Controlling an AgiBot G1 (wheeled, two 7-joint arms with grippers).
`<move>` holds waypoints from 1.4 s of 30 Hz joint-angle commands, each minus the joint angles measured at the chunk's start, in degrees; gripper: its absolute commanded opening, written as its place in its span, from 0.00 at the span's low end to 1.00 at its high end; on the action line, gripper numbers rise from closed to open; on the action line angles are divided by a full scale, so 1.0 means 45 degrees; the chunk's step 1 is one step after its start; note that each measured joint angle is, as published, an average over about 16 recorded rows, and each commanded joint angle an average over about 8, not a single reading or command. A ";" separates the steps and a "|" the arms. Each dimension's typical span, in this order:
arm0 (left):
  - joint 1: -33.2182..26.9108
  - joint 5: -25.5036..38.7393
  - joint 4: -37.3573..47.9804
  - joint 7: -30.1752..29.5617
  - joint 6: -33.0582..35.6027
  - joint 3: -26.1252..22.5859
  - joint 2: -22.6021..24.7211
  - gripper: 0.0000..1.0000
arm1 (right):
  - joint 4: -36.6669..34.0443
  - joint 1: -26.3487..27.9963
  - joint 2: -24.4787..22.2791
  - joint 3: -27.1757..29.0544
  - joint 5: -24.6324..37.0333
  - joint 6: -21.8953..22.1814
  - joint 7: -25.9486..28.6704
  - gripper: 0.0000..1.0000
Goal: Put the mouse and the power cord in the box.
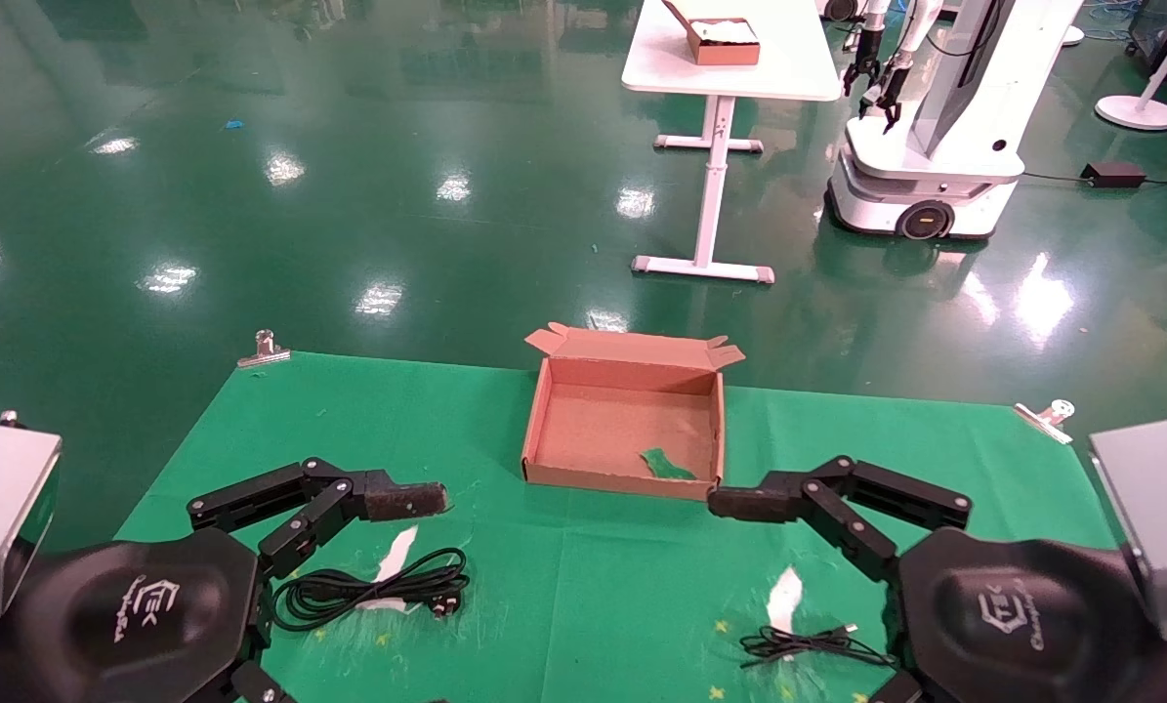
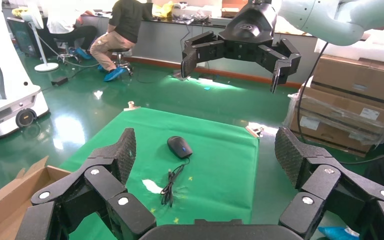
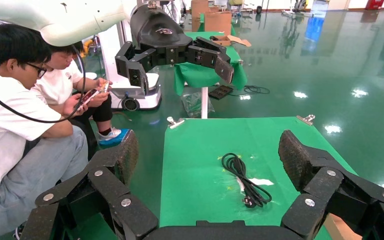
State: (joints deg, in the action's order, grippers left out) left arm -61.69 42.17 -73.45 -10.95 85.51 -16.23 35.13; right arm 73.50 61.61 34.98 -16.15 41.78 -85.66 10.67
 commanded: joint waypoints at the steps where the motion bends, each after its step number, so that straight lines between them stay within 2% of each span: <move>1: 0.0000 0.0000 0.0000 0.0000 0.0000 0.0000 0.0000 1.00 | 0.0000 0.0000 0.0000 0.0000 0.0000 0.0000 0.0000 1.00; 32: -0.0014 0.0187 -0.0066 0.0044 -0.0001 -0.0044 -0.0062 1.00 | 0.0003 -0.0004 -0.0004 0.0004 -0.0008 -0.0006 0.0000 1.00; 36: -0.0236 0.1634 -0.0433 0.0089 -0.0047 -0.0500 -0.0341 1.00 | 0.0176 0.0055 -0.0251 -0.0297 0.0785 0.0043 0.0194 1.00; 42: -0.1441 0.6059 -0.0861 -0.0247 -0.0354 -0.2069 -0.0111 1.00 | 0.0613 0.0584 -0.0717 -0.1355 0.3356 0.0206 0.1289 1.00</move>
State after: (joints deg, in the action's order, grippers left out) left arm -68.02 68.72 -76.81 -12.73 83.21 -25.14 35.54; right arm 75.78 64.68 32.37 -21.87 55.94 -84.91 16.66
